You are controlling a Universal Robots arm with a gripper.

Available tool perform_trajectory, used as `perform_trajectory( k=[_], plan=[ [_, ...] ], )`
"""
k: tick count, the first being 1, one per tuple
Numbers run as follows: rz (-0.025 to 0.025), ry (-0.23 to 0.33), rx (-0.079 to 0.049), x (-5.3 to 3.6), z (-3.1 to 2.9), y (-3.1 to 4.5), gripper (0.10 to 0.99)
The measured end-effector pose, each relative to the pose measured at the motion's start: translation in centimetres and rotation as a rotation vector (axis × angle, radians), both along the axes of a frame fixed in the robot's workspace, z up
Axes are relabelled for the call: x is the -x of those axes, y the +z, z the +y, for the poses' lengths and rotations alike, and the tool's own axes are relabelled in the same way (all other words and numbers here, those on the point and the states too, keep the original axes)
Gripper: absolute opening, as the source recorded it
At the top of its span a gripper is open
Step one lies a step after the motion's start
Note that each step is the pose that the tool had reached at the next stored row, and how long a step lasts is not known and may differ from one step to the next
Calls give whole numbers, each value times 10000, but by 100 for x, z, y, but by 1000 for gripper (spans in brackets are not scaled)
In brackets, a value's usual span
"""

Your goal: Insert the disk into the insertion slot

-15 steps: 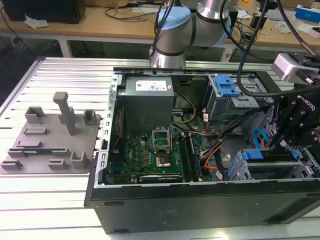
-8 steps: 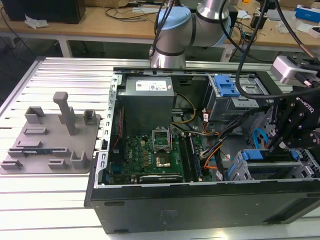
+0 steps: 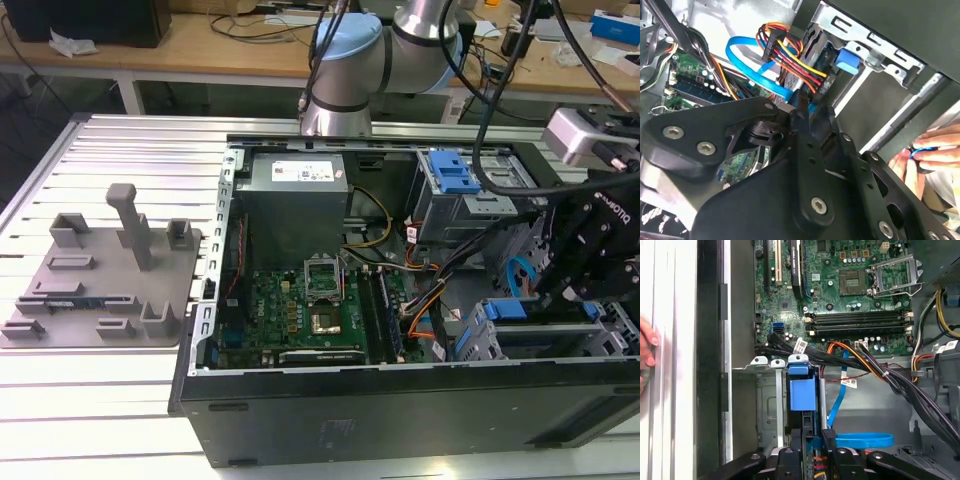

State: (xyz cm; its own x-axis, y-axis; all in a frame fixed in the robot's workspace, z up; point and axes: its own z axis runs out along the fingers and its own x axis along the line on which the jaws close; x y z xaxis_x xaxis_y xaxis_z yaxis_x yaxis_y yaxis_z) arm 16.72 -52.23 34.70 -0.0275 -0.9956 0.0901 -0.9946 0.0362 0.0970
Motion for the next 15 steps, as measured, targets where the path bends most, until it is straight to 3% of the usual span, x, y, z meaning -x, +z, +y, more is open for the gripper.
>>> perform_trajectory(
  k=[3, 4, 5, 6, 7, 9, 15],
  plan=[
    [-14, -1, 0, 0, 5, 104, 302],
    [-28, 0, 2, 0, 13, 188, 290],
    [-40, 0, 0, 0, 18, 240, 220],
    [-52, 0, 1, 0, 21, 277, 220],
    [-68, 0, 2, 0, 23, 317, 106],
    [-80, 0, 0, 0, 22, 351, 106],
    [-82, 0, 1, 1, 23, 355, 106]
  ],
)
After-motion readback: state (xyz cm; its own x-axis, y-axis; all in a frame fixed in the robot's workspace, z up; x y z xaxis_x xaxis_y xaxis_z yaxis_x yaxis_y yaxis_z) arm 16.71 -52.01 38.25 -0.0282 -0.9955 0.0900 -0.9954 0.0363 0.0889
